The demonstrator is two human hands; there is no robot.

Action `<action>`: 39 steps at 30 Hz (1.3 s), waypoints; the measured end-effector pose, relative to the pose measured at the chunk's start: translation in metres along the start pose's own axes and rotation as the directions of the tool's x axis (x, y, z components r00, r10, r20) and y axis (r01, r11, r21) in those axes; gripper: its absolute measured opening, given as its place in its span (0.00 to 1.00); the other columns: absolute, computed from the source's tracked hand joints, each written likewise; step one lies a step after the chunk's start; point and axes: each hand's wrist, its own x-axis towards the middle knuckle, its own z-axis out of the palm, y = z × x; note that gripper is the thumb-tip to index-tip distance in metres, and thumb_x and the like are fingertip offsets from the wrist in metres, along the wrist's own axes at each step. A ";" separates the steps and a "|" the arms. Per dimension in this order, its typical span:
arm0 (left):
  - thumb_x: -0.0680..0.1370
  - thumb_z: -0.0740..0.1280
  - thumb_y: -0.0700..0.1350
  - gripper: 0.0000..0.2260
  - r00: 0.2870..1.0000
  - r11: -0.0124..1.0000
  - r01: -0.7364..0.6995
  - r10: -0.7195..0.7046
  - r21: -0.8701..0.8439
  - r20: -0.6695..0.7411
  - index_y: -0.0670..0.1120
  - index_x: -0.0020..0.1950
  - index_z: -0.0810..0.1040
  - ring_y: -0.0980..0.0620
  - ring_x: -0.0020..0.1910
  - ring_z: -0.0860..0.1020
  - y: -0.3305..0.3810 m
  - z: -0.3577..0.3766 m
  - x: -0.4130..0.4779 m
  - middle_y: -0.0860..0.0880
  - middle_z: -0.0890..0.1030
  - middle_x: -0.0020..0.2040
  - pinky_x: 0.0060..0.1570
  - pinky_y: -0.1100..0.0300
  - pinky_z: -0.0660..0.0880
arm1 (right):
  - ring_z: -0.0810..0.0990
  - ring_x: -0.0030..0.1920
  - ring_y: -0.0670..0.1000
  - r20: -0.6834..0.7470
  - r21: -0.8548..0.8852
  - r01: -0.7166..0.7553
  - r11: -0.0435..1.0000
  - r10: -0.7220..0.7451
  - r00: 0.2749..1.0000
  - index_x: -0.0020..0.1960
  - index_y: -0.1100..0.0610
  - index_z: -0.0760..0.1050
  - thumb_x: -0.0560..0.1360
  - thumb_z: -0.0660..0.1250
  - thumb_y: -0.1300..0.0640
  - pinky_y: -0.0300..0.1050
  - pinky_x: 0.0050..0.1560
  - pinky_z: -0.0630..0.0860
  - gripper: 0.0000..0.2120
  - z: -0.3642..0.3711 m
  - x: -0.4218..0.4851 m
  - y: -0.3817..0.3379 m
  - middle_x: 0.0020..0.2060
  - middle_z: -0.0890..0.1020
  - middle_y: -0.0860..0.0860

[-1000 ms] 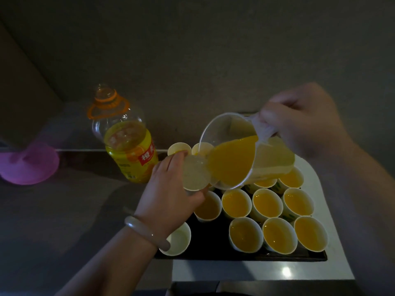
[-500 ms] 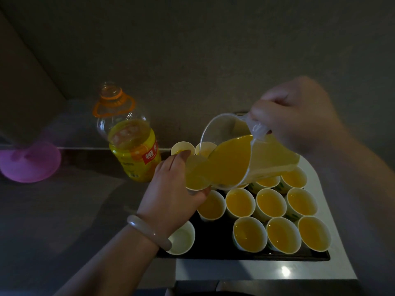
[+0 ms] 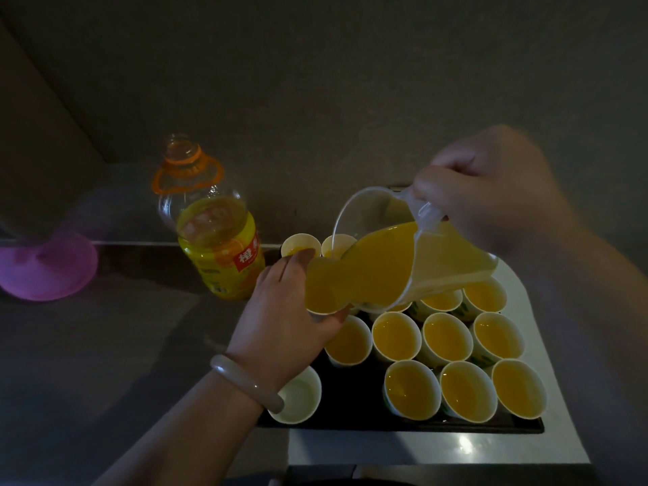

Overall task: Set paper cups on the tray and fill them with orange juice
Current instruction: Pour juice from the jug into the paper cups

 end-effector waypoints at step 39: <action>0.69 0.73 0.58 0.38 1.000 0.998 0.025 -0.026 -0.058 -0.001 0.51 0.74 0.61 0.58 0.64 0.66 0.000 0.002 -0.004 0.55 0.68 0.67 0.59 0.64 0.66 | 0.59 0.26 0.51 -0.030 0.164 -0.127 0.978 0.133 0.991 0.26 0.68 0.64 0.61 0.61 0.54 0.48 0.24 0.52 0.16 -0.007 -0.003 0.006 0.23 0.60 0.55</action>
